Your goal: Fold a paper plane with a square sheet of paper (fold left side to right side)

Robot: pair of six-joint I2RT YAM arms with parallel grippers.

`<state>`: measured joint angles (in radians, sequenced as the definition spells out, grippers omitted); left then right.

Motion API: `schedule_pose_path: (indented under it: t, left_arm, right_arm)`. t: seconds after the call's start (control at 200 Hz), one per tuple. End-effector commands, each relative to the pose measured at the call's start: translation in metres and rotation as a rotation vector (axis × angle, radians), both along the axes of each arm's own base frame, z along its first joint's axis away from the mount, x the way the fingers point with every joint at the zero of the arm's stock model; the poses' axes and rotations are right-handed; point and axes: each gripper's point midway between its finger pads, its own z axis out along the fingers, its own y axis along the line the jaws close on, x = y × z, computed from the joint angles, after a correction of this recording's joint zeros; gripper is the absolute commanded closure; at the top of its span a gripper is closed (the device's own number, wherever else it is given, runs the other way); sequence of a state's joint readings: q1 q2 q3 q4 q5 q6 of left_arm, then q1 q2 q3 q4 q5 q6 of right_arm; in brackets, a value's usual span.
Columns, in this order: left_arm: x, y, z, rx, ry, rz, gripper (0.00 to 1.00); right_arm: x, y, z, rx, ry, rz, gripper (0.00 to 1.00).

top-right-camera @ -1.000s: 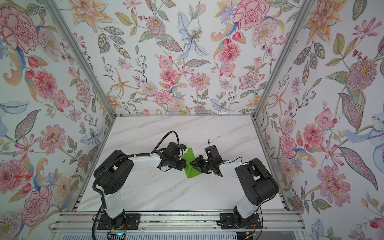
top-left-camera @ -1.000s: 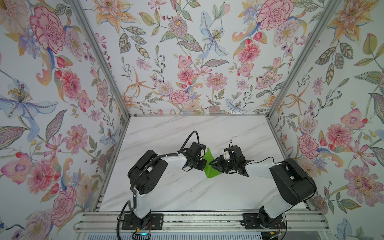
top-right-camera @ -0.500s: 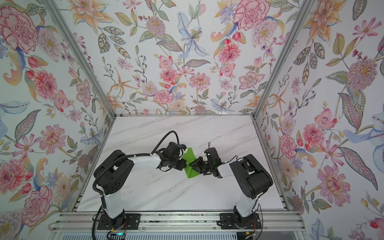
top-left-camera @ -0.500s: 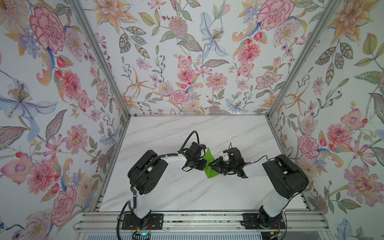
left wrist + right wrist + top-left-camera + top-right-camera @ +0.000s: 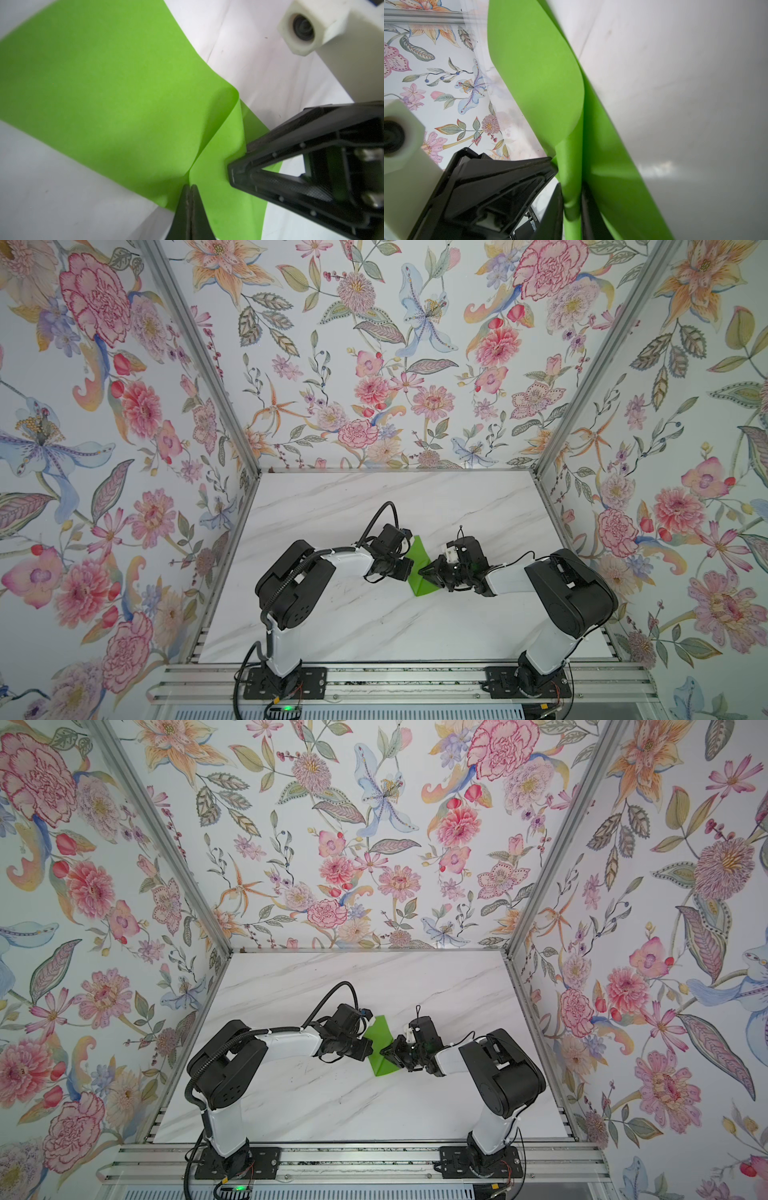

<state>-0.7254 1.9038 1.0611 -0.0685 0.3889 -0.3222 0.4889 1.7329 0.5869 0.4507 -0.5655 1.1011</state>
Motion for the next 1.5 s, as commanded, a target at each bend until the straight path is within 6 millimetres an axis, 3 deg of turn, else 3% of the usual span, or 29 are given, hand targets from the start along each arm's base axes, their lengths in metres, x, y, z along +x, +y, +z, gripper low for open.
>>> schedule_pose_path:
  t: [0.0,0.11,0.701,0.871,1.001,1.271,1.496]
  left_arm:
    - [-0.003,0.008,-0.005,0.028,0.028,0.010,1.00]
    - [-0.003,0.009,-0.006,0.028,0.031,0.012,1.00]
    - [-0.001,0.009,-0.008,0.042,0.032,0.024,0.98]
    - [0.006,0.015,0.006,0.051,-0.015,0.055,0.85]
    - [0.012,0.019,0.021,0.052,-0.051,0.083,0.81]
    - [0.011,0.011,0.043,-0.012,-0.051,0.087,0.81]
    - [-0.001,-0.006,0.036,-0.056,0.009,0.028,0.82]
  right_arm:
    - [-0.019,-0.014,-0.030,-0.093,0.088,0.007,0.77]
    - [-0.020,-0.014,-0.031,-0.100,0.093,0.011,0.76]
    - [-0.024,-0.018,-0.038,-0.121,0.110,0.014,0.90]
    - [-0.025,-0.019,-0.039,-0.124,0.115,0.014,0.91]
    - [-0.025,-0.020,-0.040,-0.126,0.116,0.013,0.91]
    - [-0.026,-0.021,-0.042,-0.130,0.122,0.010,0.91]
    - [-0.026,-0.021,-0.043,-0.128,0.124,0.012,0.91]
